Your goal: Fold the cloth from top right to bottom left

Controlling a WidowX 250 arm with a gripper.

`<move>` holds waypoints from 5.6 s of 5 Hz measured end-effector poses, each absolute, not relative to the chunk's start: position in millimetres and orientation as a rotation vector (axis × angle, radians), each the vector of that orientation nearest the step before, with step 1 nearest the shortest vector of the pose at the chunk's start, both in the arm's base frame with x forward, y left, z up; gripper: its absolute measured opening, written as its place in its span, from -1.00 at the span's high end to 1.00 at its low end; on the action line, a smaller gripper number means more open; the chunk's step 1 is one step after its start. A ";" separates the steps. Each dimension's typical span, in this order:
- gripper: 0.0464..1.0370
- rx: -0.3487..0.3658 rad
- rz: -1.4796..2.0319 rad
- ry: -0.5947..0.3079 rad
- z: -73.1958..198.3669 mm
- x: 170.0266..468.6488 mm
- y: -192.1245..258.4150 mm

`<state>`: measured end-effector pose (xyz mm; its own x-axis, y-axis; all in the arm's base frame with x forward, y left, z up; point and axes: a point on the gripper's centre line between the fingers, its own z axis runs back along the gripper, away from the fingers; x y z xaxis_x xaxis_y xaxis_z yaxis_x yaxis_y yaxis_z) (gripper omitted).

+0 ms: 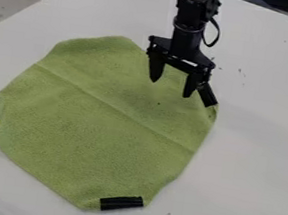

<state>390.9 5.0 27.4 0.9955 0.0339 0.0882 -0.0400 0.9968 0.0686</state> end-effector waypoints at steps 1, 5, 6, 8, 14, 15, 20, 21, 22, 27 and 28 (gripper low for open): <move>-0.93 0.048 -0.018 -0.080 14.6 406.6 -13.7; -0.92 0.039 0.028 -0.108 24.4 414.7 -25.4; -0.92 -0.006 0.002 -0.083 8.3 419.6 -32.2; -0.85 -0.053 0.029 -0.083 4.0 425.4 -31.5; 0.93 0.048 0.190 -0.112 60.1 390.8 -11.5; 0.93 0.047 0.285 -0.186 75.6 370.6 7.7; 0.93 0.014 0.678 -0.377 77.4 233.2 104.1; 0.93 -0.011 0.745 -0.366 64.9 212.4 107.6; 0.93 -0.042 0.793 -0.360 51.8 192.8 109.1; -0.69 -0.040 0.787 -0.282 36.2 145.2 111.1; -0.94 0.023 0.742 -0.210 52.1 146.8 107.2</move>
